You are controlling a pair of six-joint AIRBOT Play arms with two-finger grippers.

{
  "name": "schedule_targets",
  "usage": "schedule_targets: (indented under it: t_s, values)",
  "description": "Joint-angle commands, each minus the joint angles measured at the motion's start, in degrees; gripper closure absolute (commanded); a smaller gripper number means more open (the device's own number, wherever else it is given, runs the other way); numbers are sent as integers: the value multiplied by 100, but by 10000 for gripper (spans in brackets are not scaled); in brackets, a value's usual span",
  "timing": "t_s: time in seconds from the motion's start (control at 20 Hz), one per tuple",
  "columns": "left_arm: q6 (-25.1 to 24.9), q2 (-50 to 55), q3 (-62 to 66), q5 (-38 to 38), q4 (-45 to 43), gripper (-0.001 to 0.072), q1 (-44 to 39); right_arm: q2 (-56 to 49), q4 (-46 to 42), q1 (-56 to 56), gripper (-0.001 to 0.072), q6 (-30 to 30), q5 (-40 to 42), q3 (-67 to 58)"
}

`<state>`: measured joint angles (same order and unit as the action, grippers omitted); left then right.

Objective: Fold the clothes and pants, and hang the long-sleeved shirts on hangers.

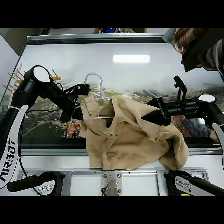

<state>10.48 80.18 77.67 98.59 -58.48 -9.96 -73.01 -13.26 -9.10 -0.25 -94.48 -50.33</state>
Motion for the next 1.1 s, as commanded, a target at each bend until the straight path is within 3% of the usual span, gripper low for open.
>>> schedule_targets:
  t_s: [0.0, 0.1, 0.15, 0.2, 0.25, 0.65, 0.95, 1.0, 1.05]
  values:
    - [2, 2, 4, 0, 149, 691, -4, -4, 9, 4, 143, 2, -4, 2]
    - [2, 2, 4, 0, 149, 691, -4, -2, 7, 4, 149, 2, -4, 2]
    - [2, 2, 4, 0, 149, 691, -4, -2, 4, 4, 274, 2, -7, 2]
    - [2, 2, 4, 0, 149, 691, -4, -2, 2, 4, 560, 2, -7, 2]
    - [2, 2, 4, 0, 151, 691, -4, -4, 4, 4, 686, -4, 2, 2]
    - [4, 0, 4, 39, 140, 691, -4, -4, 4, 2, 687, 2, 9, 2]
    - [837, 2, 4, 39, 105, 688, -4, -2, 4, 2, 690, -4, 11, 2]
    - [892, 0, 4, 44, 105, 672, -4, -2, 4, 2, 690, -2, 11, 2]
    - [986, 2, 4, 35, 105, 528, -4, -2, 4, 2, 690, -4, 11, 2]
